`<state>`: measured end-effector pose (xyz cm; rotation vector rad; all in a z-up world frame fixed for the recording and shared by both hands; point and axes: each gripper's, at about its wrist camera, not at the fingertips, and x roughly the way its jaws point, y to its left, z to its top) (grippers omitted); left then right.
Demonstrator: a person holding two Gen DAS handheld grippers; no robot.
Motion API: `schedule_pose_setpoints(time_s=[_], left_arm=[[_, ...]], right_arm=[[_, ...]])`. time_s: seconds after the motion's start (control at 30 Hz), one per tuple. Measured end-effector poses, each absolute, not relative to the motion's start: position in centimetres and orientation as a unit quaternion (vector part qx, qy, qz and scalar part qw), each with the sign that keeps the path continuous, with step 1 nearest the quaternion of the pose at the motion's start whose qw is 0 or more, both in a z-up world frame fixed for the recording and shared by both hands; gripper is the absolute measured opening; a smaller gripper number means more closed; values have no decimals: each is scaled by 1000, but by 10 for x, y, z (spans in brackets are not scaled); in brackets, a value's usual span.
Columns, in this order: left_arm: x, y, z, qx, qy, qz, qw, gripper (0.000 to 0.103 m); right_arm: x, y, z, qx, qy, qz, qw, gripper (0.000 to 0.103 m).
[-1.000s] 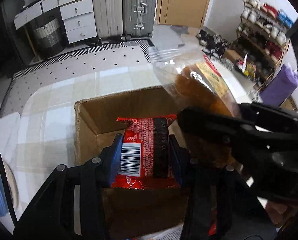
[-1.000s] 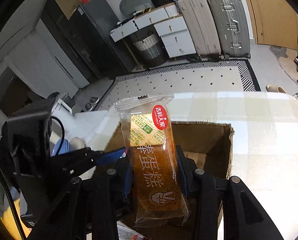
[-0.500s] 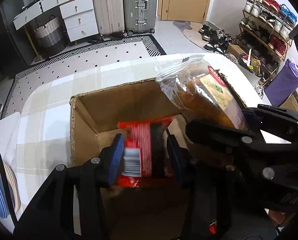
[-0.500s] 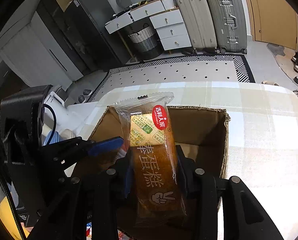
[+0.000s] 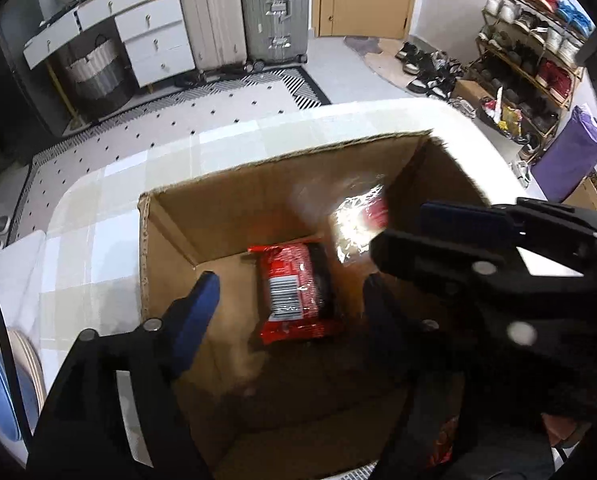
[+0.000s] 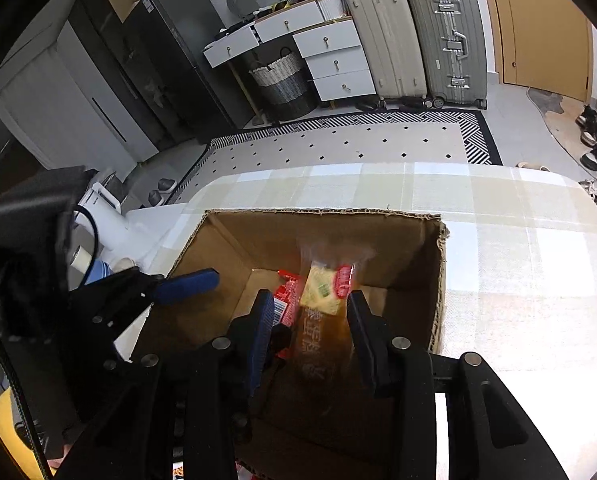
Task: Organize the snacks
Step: 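Withdraw both tools from the box back toward the snack pile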
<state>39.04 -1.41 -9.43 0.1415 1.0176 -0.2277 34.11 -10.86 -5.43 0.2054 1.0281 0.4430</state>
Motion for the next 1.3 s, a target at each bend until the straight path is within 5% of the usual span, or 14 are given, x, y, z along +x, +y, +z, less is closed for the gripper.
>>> schedule_pose_setpoints(time_s=[0.63, 0.77, 1.0, 1.17, 1.3], left_arm=[[302, -22, -29, 74, 444, -118, 885, 82], [263, -23, -1, 69, 417, -132, 897, 84], [188, -16, 41, 48, 381, -136, 913, 87], [132, -4, 74, 36, 339, -98, 935, 89], [84, 9, 101, 16, 306, -92, 948, 103]], right_arm=[[289, -121, 0, 106, 444, 209, 865, 58], [264, -134, 22, 115, 433, 185, 875, 86], [200, -128, 61, 59, 395, 186, 898, 87], [146, -127, 94, 46, 352, 179, 917, 97], [108, -126, 114, 39, 320, 192, 927, 98]])
